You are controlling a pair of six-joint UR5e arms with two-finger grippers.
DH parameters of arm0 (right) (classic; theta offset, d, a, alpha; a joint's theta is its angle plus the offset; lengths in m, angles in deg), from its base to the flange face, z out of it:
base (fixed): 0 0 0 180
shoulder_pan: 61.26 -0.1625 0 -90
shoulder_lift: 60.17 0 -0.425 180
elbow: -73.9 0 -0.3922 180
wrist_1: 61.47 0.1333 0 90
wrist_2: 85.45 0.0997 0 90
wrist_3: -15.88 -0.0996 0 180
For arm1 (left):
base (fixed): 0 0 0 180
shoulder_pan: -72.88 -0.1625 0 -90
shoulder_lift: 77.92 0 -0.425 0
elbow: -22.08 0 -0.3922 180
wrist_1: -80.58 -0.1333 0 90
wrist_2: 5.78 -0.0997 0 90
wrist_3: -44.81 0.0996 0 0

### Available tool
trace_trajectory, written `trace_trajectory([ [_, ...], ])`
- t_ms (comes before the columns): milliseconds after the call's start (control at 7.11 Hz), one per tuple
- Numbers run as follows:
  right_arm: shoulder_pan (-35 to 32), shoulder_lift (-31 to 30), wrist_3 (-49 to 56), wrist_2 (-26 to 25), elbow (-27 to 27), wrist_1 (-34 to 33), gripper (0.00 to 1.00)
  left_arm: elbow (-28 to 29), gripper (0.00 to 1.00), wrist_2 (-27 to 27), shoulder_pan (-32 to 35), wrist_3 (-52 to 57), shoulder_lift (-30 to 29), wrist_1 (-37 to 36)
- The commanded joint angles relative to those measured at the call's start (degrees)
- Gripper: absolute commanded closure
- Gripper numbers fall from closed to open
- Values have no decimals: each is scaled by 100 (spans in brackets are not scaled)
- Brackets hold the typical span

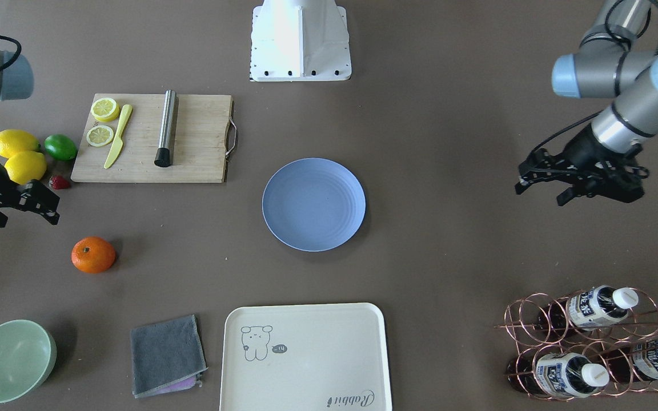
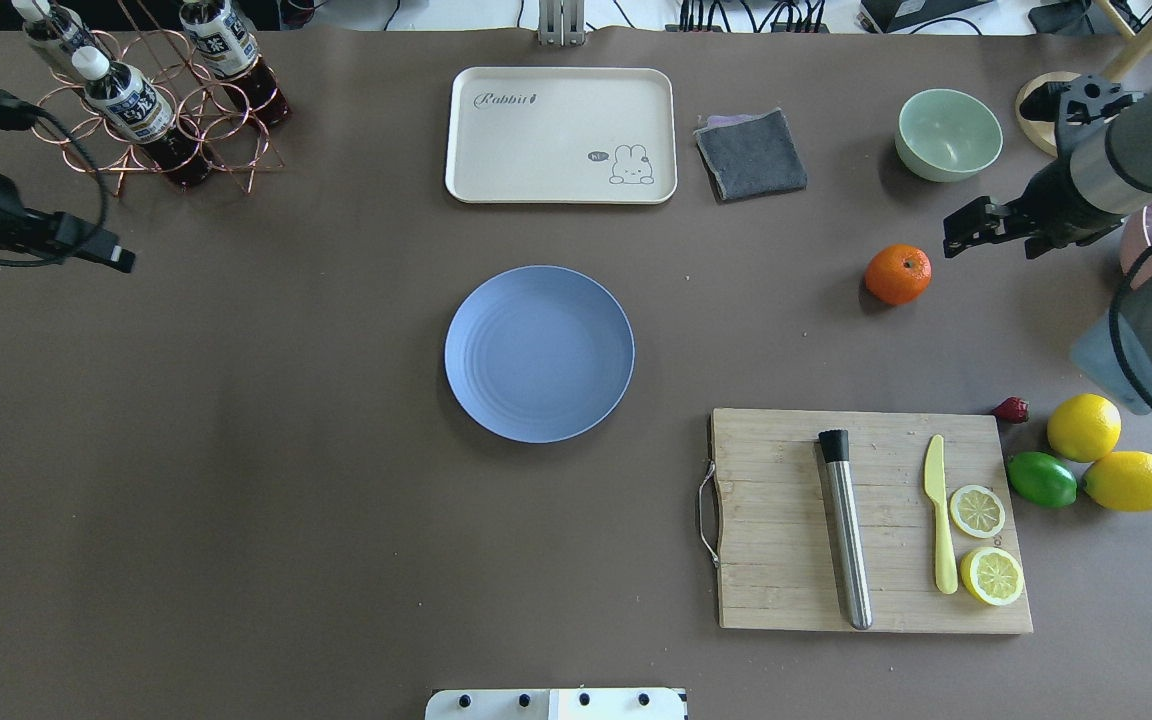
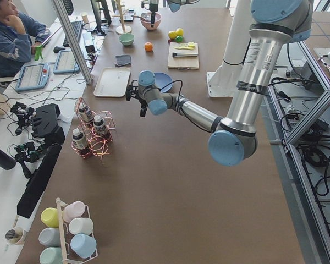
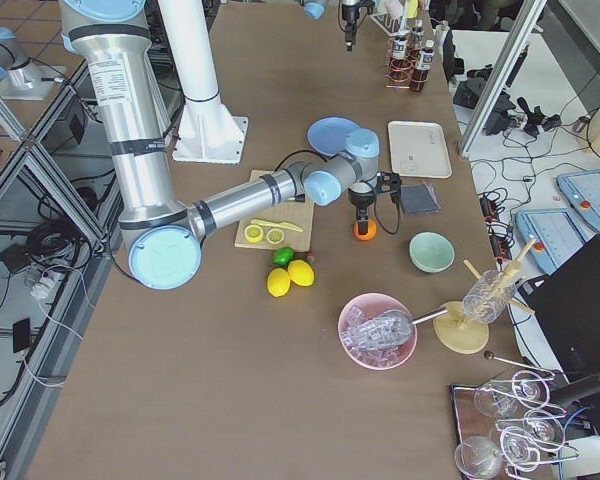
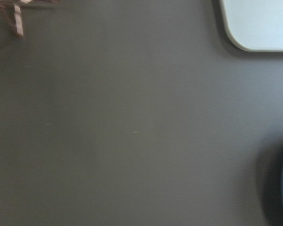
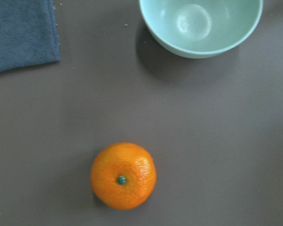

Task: Pick orange to plate
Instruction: 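Withdraw the left arm while the right gripper reaches toward the orange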

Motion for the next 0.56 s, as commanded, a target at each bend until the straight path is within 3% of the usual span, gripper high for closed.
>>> trace_trajectory([
  [0,349,695,-117,-133,390,-430,0,134,2,553,1706,2980,263,-1721],
  [141,358,994,-56,-151,889,-378,0,99,2,571,2148,4047,202,-2672],
  [422,332,1041,530,-116,1200,-369,0,211,2,492,2250,4190,394,-3048],
])
